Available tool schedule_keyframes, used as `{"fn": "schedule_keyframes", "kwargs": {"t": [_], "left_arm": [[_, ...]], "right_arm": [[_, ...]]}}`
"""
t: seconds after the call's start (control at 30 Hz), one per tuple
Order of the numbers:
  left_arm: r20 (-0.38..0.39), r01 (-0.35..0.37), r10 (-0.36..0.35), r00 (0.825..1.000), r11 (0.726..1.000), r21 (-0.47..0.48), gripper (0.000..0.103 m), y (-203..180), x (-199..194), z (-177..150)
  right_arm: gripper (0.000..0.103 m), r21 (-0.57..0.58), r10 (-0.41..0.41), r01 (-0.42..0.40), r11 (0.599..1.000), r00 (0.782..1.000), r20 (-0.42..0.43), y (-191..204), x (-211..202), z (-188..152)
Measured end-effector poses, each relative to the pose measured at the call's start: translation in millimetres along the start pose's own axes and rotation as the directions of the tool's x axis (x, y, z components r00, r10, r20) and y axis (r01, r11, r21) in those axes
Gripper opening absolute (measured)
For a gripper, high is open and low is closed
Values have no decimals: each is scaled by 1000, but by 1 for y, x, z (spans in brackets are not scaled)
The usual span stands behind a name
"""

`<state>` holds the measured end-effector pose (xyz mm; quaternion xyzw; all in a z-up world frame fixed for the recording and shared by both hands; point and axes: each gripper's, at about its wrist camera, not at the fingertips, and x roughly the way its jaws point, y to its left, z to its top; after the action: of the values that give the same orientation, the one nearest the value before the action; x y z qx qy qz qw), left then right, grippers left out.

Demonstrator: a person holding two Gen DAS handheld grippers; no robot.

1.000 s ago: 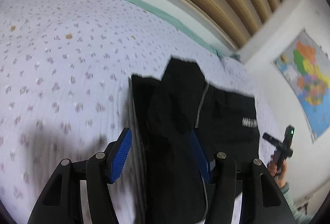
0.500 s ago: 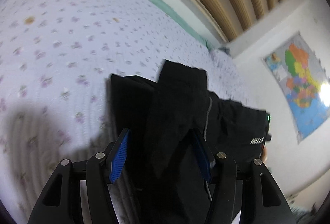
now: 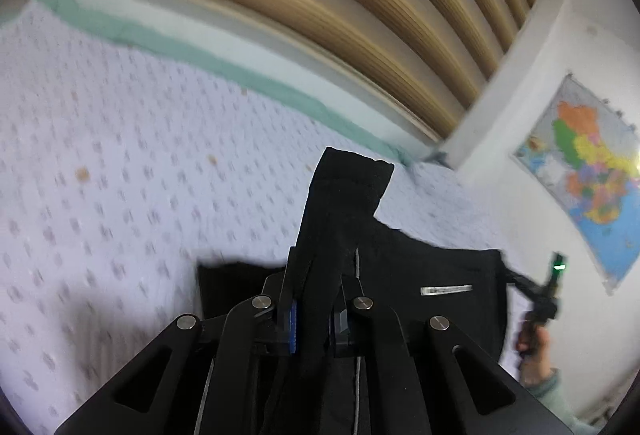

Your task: Fold large clothes

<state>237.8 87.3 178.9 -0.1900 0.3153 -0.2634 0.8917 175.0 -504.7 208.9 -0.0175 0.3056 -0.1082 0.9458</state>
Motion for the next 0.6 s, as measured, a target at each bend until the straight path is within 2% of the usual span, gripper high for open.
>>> {"fn": "schedule_keyframes", "kwargs": {"t": [0.1,0.17,0.23,0.33,0.37,0.4,0.5,0.6], "left_arm": [[16,-108,109,994,994,-31,9,-3,19,16],[4,-169,170,985,983,-65,10,6,39,18],[-32,-242,241,970,968,-67,10,19,64,12],[-165,-338,321,932,937,-84,10,49,114,-11],[-224,-354,324,919,929,-109,11,61,131,-21],[-252,-356,315,915,925,-134,15,71,140,-29],[-277,-328,265,923,921,-210,19,88,151,-37],[-270,-306,246,931,929,-207,23,88,152,-36]], "right_arm": [[17,7,-65,65,998,997,31,11,6,30],[17,6,-88,88,996,996,5,18,27,41],[17,-22,-129,128,992,990,-53,32,63,41],[17,-104,-180,163,981,964,-193,46,132,18],[17,-115,-174,150,982,956,-238,49,150,6],[17,-122,-156,126,985,945,-288,52,169,-8],[22,-134,-142,103,986,931,-335,60,194,-36],[29,-122,-110,73,990,937,-333,59,195,-38]]}}
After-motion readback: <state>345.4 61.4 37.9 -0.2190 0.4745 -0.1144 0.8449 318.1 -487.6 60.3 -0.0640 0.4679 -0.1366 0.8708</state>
